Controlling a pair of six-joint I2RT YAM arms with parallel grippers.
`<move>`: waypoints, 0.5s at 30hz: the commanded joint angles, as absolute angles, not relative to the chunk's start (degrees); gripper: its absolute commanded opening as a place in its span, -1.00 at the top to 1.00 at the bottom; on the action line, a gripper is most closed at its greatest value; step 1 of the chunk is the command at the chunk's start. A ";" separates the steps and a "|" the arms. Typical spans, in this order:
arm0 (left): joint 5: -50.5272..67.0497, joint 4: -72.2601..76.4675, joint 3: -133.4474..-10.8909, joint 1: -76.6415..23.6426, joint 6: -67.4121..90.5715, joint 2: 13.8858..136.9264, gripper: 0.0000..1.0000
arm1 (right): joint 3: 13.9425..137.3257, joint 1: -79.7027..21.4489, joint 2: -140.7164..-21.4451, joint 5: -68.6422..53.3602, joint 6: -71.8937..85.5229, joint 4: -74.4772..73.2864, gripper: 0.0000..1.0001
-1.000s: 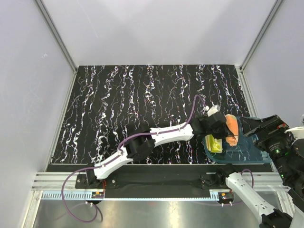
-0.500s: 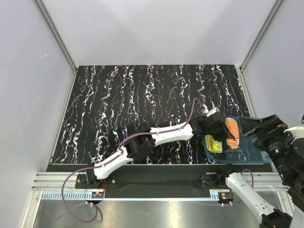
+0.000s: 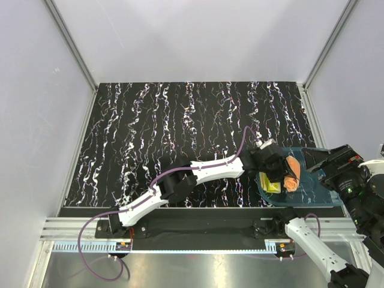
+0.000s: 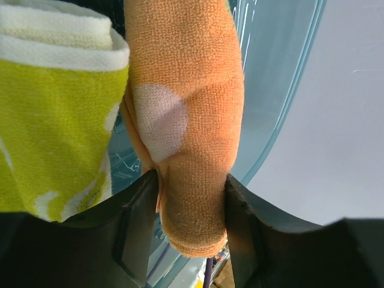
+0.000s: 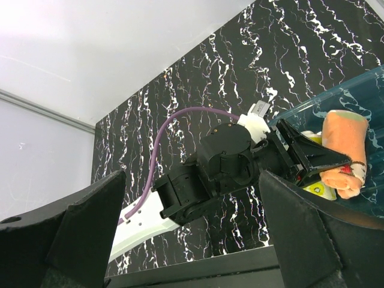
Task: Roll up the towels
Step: Place the rolled towel into the container
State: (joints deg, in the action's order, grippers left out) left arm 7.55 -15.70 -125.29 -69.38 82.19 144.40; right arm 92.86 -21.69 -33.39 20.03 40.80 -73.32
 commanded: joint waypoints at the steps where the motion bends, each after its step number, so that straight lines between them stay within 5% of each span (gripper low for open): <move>1: 9.84 -12.48 -125.60 -69.08 82.44 143.61 -0.01 | 92.99 -21.71 -35.07 20.92 40.61 -73.04 -1.00; 6: 10.72 -11.95 -124.63 -69.08 82.53 142.56 -0.32 | 92.90 -21.71 -35.59 21.18 40.61 -73.04 -0.99; 15: 11.51 -9.23 -118.22 -69.17 83.23 138.17 -0.38 | 92.02 -21.71 -35.95 22.06 40.87 -72.42 -0.99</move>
State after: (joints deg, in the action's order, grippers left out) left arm 9.98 -11.86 -119.79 -69.38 82.63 143.85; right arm 92.44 -21.69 -34.68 20.18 40.80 -73.32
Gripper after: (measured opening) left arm 0.683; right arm 0.994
